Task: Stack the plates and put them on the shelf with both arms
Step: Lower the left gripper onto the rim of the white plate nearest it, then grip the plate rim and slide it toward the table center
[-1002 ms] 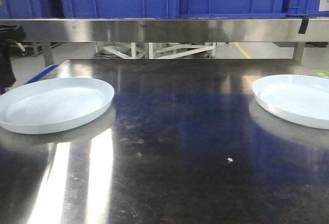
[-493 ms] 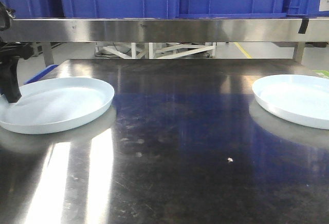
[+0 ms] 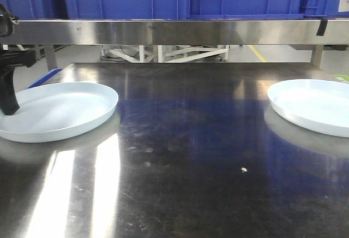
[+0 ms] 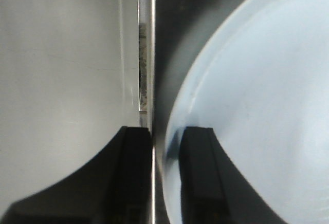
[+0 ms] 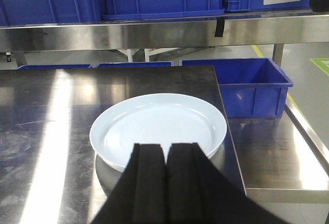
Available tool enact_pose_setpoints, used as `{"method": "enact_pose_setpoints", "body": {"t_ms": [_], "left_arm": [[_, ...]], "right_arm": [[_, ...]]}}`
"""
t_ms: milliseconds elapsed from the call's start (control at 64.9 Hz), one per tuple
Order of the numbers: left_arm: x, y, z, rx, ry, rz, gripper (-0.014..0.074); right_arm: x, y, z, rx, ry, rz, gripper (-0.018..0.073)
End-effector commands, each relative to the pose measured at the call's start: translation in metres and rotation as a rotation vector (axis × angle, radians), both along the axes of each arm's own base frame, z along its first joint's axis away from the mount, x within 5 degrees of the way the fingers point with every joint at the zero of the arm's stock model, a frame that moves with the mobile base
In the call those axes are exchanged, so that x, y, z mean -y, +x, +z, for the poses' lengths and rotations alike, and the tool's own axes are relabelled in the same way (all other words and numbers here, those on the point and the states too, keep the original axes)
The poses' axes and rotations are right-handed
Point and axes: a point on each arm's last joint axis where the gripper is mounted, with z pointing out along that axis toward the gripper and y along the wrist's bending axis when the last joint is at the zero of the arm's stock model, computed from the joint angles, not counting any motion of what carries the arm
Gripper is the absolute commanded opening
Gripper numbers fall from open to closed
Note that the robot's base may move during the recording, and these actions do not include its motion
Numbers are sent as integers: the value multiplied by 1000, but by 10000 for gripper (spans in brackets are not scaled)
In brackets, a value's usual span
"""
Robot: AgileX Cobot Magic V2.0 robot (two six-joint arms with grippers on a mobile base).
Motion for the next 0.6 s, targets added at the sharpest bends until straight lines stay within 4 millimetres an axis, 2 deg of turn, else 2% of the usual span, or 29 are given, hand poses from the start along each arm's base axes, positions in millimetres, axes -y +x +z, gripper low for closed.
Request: {"method": "enact_pose_setpoints", "body": {"t_ms": [0,123,339,416,586], "left_arm": [[-2,1,23,68,-4,11,162],[-2,-1,24,45,-3,7,78],[1,1,56,29,-32,-6,83],[8,2,71,28,-105,0,83],[38,7,101,101,-381,-32,83]], "right_arm": [[0,-2,9,108,-9,-3,47],[0,-2,9,108,-9,-3,47],[0,-2,9,108,-9,-3,47],[0,-2,9,108,-9,-3,47],[0,-2,9,108,-9,-3,47]]}}
